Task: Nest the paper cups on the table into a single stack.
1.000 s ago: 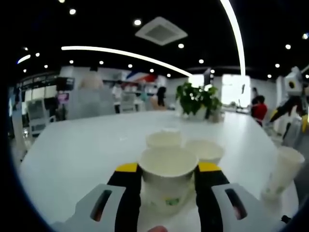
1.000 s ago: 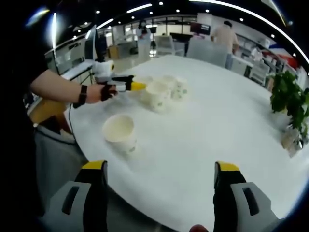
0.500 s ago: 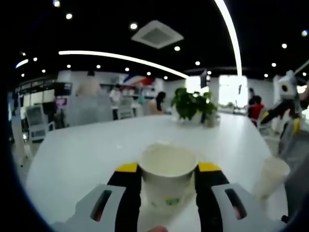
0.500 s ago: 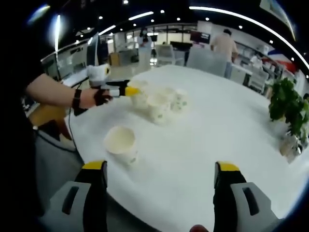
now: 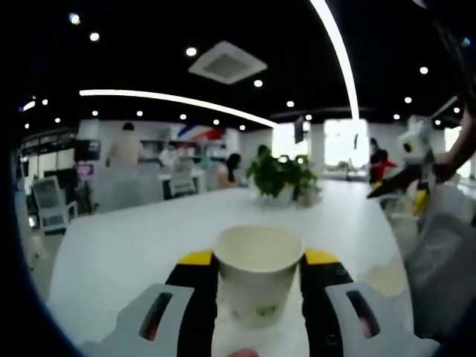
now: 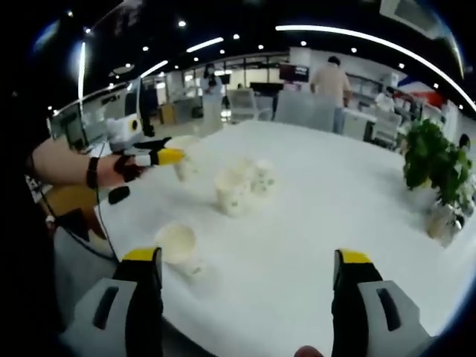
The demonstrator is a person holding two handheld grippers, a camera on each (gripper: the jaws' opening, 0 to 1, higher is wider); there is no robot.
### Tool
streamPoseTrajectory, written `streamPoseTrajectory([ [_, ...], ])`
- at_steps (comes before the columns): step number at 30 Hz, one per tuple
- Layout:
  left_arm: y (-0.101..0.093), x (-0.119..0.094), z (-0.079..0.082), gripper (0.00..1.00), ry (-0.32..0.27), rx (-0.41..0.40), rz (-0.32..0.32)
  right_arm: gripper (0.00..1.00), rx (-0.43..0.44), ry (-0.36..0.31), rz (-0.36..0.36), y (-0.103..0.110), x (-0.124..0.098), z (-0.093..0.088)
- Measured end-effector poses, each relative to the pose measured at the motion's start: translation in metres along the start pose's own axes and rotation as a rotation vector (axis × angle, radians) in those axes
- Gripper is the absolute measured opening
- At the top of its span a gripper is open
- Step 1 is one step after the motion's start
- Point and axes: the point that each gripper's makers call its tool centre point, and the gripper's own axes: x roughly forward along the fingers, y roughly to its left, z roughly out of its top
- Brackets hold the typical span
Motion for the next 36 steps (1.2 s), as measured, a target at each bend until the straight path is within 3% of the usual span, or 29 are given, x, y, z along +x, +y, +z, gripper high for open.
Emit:
streamPoseTrajectory([
  [9,-0.032,-0.003,0.024,0.42,-0.028,0.006,-0.05,0.99,0.013,-0.034,0.017,0.0,0.006,0.01],
  [26,-0.055,-0.004,0.041,0.41,-0.055,-0.051,-0.112,1.0,0.031,-0.068,0.008,-0.002,0.001,0.011],
  [36,-0.078,-0.005,0.042,0.41,-0.05,-0.102,-0.2,1.0,0.033,-0.075,-0.003,-0.006,-0.001,0.011],
])
